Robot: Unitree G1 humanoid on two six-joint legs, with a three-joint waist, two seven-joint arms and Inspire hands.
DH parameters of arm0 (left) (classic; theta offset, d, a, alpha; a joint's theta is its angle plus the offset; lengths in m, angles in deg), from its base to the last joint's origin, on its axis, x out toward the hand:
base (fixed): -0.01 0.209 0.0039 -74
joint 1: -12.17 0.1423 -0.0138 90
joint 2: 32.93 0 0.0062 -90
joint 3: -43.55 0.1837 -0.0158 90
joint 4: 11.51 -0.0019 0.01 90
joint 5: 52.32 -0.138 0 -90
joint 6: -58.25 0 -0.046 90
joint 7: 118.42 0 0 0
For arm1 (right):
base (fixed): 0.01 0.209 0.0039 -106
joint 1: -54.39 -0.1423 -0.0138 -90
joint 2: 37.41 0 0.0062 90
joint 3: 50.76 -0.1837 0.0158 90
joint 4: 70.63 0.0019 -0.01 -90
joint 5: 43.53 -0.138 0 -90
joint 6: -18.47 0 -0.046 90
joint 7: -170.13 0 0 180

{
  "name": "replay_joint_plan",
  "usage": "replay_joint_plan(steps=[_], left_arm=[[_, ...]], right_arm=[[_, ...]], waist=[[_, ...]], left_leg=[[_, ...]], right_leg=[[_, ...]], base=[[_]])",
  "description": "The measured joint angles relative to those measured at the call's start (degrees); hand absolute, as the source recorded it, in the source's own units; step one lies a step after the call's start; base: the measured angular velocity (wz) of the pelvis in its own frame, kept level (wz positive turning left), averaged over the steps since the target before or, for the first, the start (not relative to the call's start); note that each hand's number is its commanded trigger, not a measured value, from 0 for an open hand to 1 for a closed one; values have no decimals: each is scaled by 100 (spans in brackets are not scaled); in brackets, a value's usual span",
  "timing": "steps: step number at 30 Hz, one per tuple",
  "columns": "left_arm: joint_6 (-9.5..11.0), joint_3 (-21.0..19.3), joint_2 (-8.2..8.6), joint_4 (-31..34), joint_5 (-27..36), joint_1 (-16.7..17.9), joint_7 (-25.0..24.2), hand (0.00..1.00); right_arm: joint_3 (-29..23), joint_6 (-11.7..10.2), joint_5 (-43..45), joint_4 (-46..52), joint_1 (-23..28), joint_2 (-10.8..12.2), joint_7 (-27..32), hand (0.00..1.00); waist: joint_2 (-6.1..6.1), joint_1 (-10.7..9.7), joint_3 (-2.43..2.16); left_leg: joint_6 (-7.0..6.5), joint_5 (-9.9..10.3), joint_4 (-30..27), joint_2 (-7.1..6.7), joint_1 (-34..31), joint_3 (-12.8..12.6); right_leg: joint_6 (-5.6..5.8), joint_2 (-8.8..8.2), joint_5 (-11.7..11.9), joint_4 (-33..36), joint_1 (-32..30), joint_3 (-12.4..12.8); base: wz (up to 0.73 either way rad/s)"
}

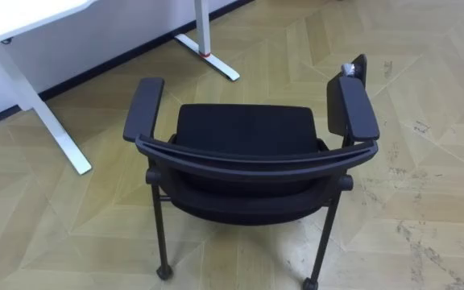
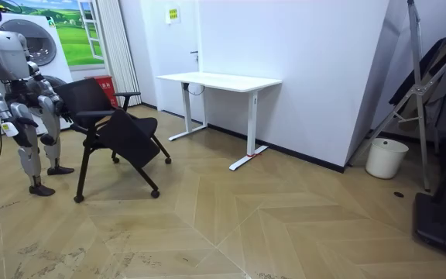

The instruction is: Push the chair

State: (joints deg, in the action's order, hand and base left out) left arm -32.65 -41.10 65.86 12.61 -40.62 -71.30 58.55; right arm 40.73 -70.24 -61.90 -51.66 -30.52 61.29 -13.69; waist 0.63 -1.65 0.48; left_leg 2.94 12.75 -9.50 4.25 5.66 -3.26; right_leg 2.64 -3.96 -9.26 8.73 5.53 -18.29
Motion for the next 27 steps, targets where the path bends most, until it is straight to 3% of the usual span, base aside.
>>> replay_joint_plan(steps=[27], left_arm=[[69, -87, -1, 32, 25, 74, 96, 0]], right_arm=[[-59, -27, 93, 17, -3, 1, 246, 0]], waist=[[-30, 20, -11]], left_leg=[[0, 0, -6, -1, -8, -63]], right_leg=[[3, 5, -4, -1, -31, 92]], base=[[-1]])
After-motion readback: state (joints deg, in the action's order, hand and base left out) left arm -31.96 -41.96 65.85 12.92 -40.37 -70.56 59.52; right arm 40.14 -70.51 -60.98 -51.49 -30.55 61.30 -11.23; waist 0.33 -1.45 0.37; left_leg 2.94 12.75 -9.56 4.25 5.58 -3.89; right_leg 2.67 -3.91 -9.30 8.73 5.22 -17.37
